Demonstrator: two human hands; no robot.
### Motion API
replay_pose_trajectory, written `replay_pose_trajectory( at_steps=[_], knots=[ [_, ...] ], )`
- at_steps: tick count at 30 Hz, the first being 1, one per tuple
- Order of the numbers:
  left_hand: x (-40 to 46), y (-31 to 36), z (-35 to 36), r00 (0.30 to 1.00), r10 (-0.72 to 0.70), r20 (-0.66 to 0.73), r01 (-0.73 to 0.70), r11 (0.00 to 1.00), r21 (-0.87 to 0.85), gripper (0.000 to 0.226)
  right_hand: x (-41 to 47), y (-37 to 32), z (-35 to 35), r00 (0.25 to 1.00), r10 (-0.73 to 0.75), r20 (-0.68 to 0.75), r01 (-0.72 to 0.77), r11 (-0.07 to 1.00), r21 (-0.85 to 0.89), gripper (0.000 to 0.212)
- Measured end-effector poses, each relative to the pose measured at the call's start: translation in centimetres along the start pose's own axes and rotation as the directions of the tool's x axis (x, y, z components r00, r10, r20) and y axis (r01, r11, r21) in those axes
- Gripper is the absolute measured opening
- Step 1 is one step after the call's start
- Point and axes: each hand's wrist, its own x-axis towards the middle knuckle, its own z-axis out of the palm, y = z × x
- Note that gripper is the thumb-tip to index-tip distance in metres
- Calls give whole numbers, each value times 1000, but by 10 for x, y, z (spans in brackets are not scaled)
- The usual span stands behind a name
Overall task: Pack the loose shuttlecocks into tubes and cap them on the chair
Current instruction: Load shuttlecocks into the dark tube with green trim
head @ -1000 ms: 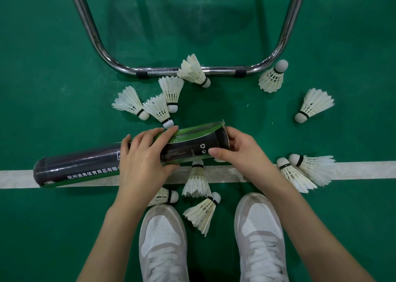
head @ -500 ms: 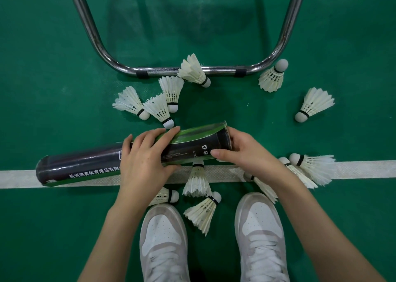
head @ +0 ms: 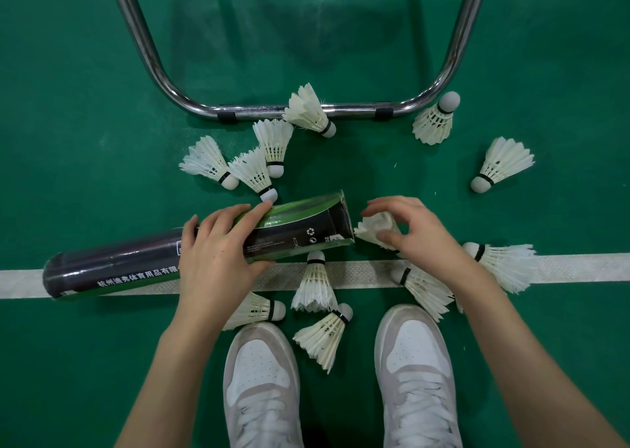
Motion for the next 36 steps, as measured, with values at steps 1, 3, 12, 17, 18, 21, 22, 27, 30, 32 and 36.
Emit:
replay_pose_trajectory(
  at_steps=[1,3,12,17,18,21,22,27,30,32,36],
  knots=[
    [0,0,1,1000,1,0,-1,1000,0,89,1,2,0,1000,2,-10,-2,1000,-19,35],
    [-1,-1,2,1000,5,-2,-5,1000,0,88,1,5,0,999,10,-34,-12,999,-41,32],
    [-3,-1,2,1000,4,4,-4,1000,-4,87,-3,9,0,985,100,-139,-112,991,-79,12],
    [-3,0,4,1000,7,9,-7,1000,-3,87,-8,3,-5,966,171,-195,-169,985,30,7],
    [-3,0,4,1000,9,11,-9,1000,-1,87,-8,2,-6,963,176,-203,-167,984,64,8],
    [-4,1,5,1000,13,16,-13,1000,3,86,-9,1,-7,951,183,-250,-139,973,182,12],
    [-3,1,4,1000,13,17,-14,1000,4,86,-9,0,-8,944,193,-267,-131,963,236,12],
    [-3,2,4,1000,16,11,-16,1000,2,87,-12,-13,-11,923,219,-317,-33,865,501,9],
    [-3,6,5,1000,26,1,-26,1000,2,88,-15,-21,-7,929,217,-299,-14,830,557,6],
    [-2,9,6,999,35,-11,-35,999,-3,88,-17,-27,1,945,218,-244,-32,803,595,3],
    [0,14,5,999,30,-34,-30,999,-14,87,-24,-37,19,975,172,-140,-44,768,639,16]
  ],
)
